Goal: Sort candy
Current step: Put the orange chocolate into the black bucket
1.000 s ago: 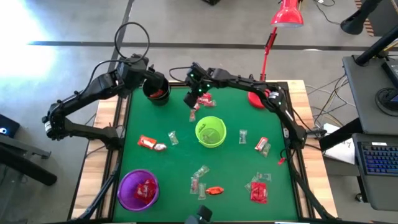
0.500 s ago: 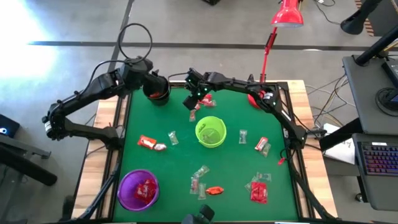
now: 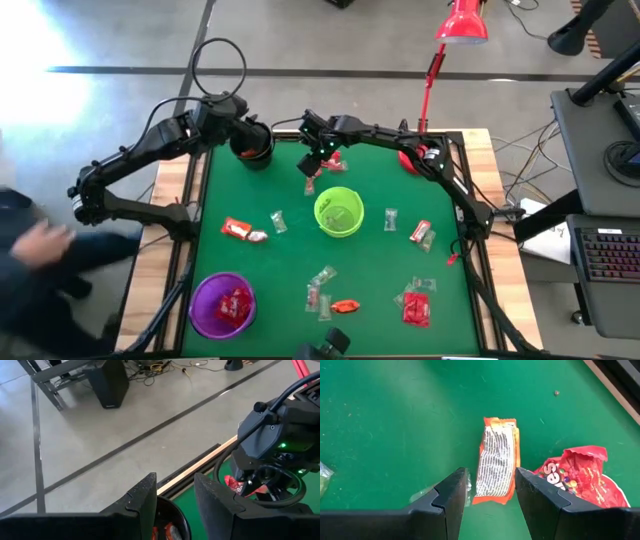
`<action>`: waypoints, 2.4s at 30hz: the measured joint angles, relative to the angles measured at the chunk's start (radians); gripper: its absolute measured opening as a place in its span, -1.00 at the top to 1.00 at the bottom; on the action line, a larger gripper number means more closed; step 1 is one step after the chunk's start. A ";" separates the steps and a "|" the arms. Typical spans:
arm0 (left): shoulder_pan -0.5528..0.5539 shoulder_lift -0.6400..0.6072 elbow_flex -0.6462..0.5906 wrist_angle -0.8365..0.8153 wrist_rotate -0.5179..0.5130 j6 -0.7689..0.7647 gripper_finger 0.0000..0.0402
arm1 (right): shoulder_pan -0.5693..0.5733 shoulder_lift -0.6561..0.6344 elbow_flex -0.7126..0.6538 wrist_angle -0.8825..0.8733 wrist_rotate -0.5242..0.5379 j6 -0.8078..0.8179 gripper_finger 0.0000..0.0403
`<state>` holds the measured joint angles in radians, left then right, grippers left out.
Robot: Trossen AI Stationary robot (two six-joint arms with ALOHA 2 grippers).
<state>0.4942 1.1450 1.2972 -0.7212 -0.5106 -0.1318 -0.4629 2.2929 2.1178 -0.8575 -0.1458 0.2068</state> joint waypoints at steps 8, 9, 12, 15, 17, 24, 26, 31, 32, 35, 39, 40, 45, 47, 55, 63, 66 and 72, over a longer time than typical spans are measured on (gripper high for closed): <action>0.000 0.000 0.000 0.004 0.000 0.000 0.42 | 0.000 0.000 -0.025 0.002 0.015 -0.001 0.20; 0.000 0.000 0.000 0.004 0.000 0.000 0.42 | 0.000 0.000 -0.031 0.002 0.015 -0.001 0.20; 0.000 0.000 0.000 0.003 0.000 0.000 0.42 | 0.000 0.000 -0.053 0.008 0.015 -0.001 0.20; 0.000 0.000 0.000 0.003 0.000 0.000 0.42 | 0.000 0.002 -0.059 0.013 0.015 -0.001 0.20; 0.000 0.000 0.000 0.003 0.000 0.000 0.42 | 0.000 0.002 -0.064 0.033 0.015 -0.001 0.20; 0.000 0.000 0.000 0.003 0.000 -0.003 0.42 | 0.000 0.002 -0.084 0.061 0.015 -0.006 0.20; 0.000 0.000 0.000 0.003 0.000 -0.003 0.42 | 0.000 0.002 -0.097 0.081 0.015 -0.006 0.20; 0.000 0.000 0.000 0.003 0.000 -0.003 0.42 | 0.000 0.023 -0.109 0.107 0.015 0.002 0.20; 0.000 0.000 0.000 0.003 0.000 -0.003 0.42 | 0.000 0.032 -0.110 0.106 0.015 0.002 0.20; 0.000 0.000 0.000 0.003 0.015 -0.003 0.42 | -0.001 0.046 -0.111 0.107 0.019 0.002 0.20; 0.000 0.000 0.000 0.002 0.027 -0.003 0.42 | -0.001 0.054 -0.111 0.106 0.022 0.031 0.29; 0.000 0.000 0.000 0.002 0.027 -0.003 0.42 | -0.001 0.054 -0.111 0.105 0.022 0.033 0.35; 0.001 0.000 0.000 0.002 0.027 -0.003 0.42 | -0.002 0.050 -0.104 0.094 0.020 0.032 0.75; 0.000 0.000 0.000 0.002 0.027 0.003 0.42 | -0.001 0.050 -0.094 0.079 0.015 0.028 0.88; 0.000 0.000 0.000 0.002 0.028 0.010 0.42 | 0.000 0.051 -0.030 -0.008 0.014 0.022 0.93; 0.000 0.000 0.000 0.002 0.028 0.011 0.42 | 0.003 0.049 0.122 -0.106 0.014 0.002 0.93; 0.000 0.000 0.000 0.003 0.028 0.011 0.42 | 0.005 0.047 0.196 -0.135 0.015 -0.006 0.93; 0.000 0.000 0.000 0.002 0.028 0.019 0.42 | 0.007 0.010 0.230 -0.118 0.015 -0.009 0.94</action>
<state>0.4946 1.1446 1.2972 -0.7191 -0.4824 -0.1123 -0.4561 2.3033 2.3482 -0.9757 -0.1310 0.1979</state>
